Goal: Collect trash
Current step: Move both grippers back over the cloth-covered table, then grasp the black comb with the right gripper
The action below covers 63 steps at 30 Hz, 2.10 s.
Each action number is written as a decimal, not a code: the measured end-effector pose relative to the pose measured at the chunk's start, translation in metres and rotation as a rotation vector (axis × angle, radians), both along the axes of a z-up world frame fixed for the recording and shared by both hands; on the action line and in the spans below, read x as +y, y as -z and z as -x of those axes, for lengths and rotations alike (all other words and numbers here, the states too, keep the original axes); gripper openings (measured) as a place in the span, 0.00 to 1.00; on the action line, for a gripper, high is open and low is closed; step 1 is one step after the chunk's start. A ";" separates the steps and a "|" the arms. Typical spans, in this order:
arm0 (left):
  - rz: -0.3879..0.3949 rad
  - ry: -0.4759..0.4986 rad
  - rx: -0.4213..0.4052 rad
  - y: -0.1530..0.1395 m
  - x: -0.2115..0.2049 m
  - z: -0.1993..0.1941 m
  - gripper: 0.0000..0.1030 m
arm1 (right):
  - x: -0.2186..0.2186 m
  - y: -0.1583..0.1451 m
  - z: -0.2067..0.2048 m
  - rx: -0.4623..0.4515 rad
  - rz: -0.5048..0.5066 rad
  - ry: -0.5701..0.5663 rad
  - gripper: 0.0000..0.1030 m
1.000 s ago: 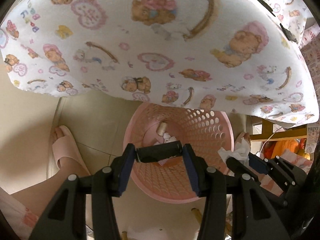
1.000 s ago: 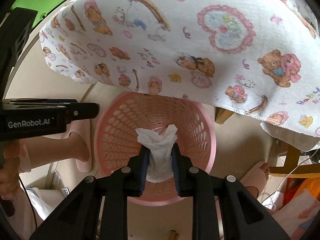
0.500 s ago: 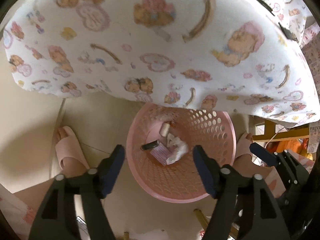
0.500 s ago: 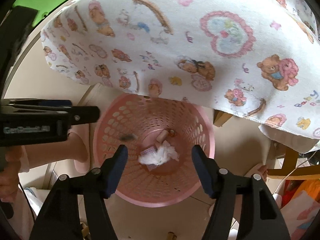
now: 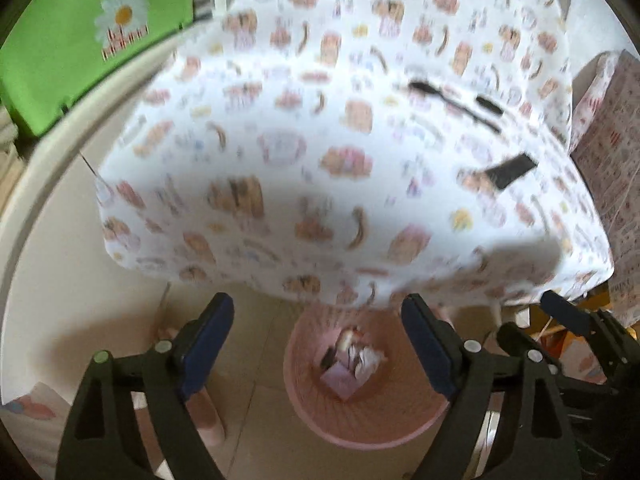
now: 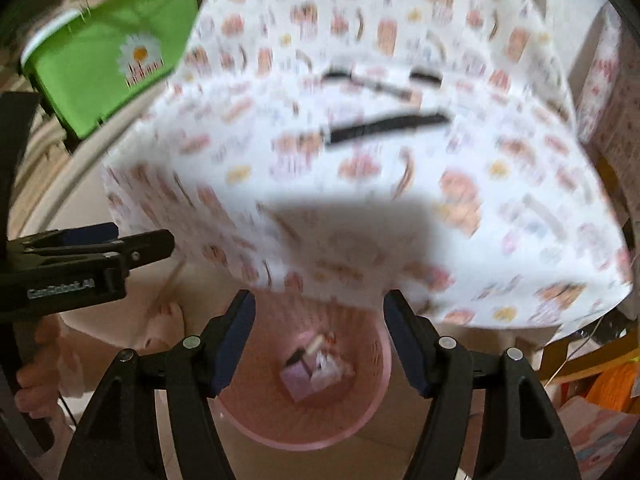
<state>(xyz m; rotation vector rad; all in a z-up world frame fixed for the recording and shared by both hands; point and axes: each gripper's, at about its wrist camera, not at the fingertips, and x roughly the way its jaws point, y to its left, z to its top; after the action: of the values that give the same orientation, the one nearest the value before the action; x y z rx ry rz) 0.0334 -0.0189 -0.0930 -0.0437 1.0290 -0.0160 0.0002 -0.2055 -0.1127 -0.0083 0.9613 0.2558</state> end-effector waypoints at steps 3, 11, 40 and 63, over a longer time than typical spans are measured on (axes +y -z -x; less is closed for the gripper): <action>-0.009 0.003 -0.047 -0.013 -0.001 -0.001 0.83 | -0.003 -0.020 0.001 -0.065 -0.001 0.000 0.67; -0.090 0.009 -0.131 -0.032 -0.011 -0.005 0.97 | -0.017 -0.056 -0.009 -0.157 -0.055 0.038 0.71; 0.012 -0.029 -0.143 -0.098 0.028 -0.111 0.99 | -0.048 -0.060 -0.095 -0.051 -0.088 0.208 0.73; 0.023 -0.155 -0.199 -0.109 0.068 -0.118 0.99 | 0.002 -0.021 -0.111 -0.191 0.123 0.335 0.73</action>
<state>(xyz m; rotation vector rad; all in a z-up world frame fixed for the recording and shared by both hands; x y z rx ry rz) 0.1515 0.0488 0.0160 -0.1402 0.8248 0.1068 0.1117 -0.2036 -0.0918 0.0154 0.7728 -0.1114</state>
